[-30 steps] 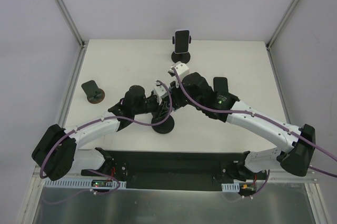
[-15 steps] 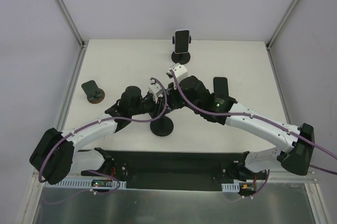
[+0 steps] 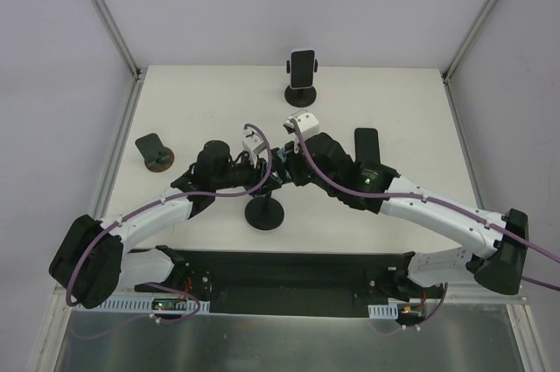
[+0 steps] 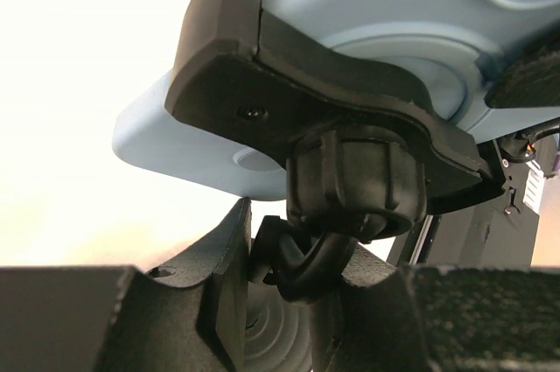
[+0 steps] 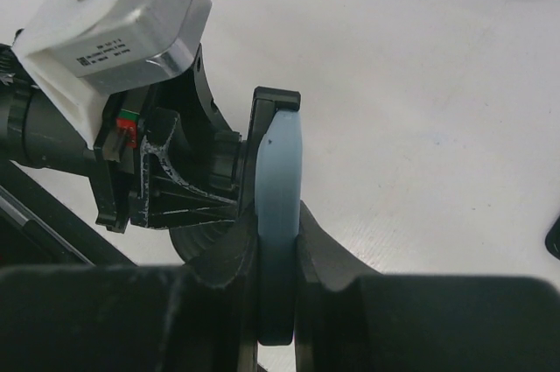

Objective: Remove the phone from the phone stand

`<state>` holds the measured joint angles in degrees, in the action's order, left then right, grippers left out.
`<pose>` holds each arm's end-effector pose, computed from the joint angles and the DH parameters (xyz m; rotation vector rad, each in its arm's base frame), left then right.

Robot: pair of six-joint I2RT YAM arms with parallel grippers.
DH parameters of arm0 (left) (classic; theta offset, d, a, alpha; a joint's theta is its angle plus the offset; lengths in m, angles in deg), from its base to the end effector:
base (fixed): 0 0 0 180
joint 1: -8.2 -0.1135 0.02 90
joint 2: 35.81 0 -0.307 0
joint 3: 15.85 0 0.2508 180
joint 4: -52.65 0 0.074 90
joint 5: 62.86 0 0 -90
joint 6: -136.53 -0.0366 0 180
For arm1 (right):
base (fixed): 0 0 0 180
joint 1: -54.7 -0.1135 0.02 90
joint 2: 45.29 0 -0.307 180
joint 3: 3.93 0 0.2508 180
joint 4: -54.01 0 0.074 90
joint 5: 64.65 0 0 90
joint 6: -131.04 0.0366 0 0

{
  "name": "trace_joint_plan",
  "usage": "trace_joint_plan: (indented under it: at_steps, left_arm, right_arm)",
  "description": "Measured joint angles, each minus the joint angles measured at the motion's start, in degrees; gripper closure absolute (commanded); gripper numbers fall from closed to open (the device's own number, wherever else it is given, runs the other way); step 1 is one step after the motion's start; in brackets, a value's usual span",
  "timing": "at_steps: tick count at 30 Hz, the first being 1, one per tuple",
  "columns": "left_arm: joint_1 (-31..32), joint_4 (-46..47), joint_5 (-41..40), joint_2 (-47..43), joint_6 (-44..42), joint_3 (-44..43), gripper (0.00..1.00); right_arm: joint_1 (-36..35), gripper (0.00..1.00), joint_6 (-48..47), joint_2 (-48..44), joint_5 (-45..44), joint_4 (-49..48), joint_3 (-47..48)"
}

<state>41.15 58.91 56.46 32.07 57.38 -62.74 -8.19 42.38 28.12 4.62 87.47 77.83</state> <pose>0.1925 -0.1461 0.2811 0.7304 1.7674 -0.9942 0.1384 0.2420 0.3982 -0.8168 1.8224 0.3631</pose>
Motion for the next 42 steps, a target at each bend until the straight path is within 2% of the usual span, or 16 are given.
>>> trace_joint_plan:
  at_steps: [21, 25, 27, 42]
  left_arm:
    - [-0.46, 4.72, -0.87, -1.07, 1.86, -1.31, 1.00]
    - [-7.48, 1.68, -11.50, 0.72, 4.70, -1.14, 1.00]
    - [-8.31, 1.99, -13.88, 1.01, 5.66, -1.14, 1.00]
    - [-5.86, 8.85, -13.14, -0.90, 1.95, 2.29, 1.00]
  right_arm:
    - [7.93, 0.99, 3.52, -11.39, 9.77, 5.01, -2.16]
    - [8.26, 0.99, 2.47, -15.61, 9.90, 12.90, -2.54]
    - [8.26, 0.99, 2.27, -16.76, 10.34, 14.19, -2.54]
    - [8.55, 0.99, -0.15, -16.74, 7.63, 17.57, -2.60]
